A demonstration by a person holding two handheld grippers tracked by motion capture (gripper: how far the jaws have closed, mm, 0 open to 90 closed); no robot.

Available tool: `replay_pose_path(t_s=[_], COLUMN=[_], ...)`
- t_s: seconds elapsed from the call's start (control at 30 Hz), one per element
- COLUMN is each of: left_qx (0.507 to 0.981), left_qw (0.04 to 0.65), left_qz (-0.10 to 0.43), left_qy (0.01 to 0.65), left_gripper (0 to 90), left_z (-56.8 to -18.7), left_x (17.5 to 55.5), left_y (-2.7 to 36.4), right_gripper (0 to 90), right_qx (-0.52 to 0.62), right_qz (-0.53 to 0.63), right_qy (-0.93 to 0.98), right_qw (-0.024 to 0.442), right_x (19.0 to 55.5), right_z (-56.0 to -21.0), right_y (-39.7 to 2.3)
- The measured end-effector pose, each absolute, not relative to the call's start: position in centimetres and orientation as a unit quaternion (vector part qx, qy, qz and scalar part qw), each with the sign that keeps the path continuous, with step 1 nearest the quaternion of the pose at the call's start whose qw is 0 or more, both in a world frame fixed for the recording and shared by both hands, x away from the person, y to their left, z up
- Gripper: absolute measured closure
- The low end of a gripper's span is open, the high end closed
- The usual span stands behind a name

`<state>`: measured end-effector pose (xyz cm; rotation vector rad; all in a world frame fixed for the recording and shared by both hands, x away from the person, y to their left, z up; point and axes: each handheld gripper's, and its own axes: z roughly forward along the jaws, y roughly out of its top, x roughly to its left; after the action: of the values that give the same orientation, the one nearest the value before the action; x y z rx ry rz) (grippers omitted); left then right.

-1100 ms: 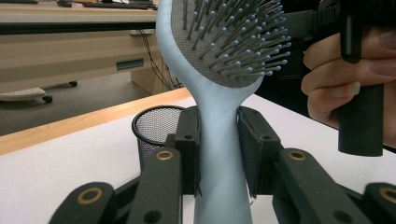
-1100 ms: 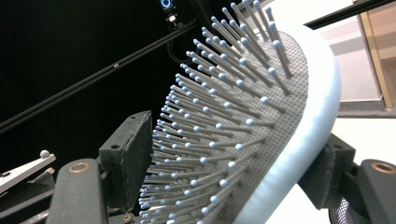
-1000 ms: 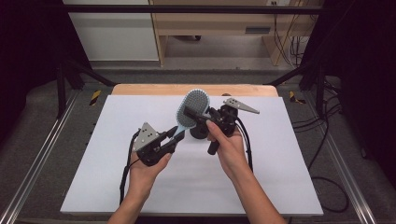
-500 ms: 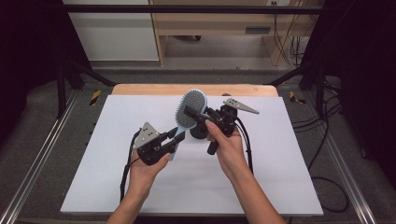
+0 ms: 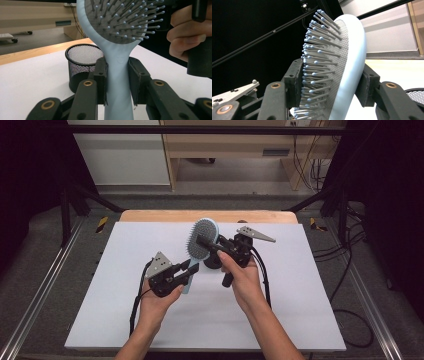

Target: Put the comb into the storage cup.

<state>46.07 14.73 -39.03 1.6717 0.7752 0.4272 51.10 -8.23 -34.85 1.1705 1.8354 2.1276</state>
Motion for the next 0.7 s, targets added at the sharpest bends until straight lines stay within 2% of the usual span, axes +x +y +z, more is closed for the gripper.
replay_pose_path(t_s=[0.7], left_qx=[0.72], left_qw=[0.579], left_qz=[0.176], left_qy=[0.34], left_gripper=[70.1], left_z=[-39.59], left_x=[46.24], left_y=[14.57], right_gripper=[52.7], right_qx=[0.377], right_qz=[0.693], right_qy=[0.612], right_qw=[0.054], right_x=[50.68], right_z=[-34.88], right_y=[-7.96])
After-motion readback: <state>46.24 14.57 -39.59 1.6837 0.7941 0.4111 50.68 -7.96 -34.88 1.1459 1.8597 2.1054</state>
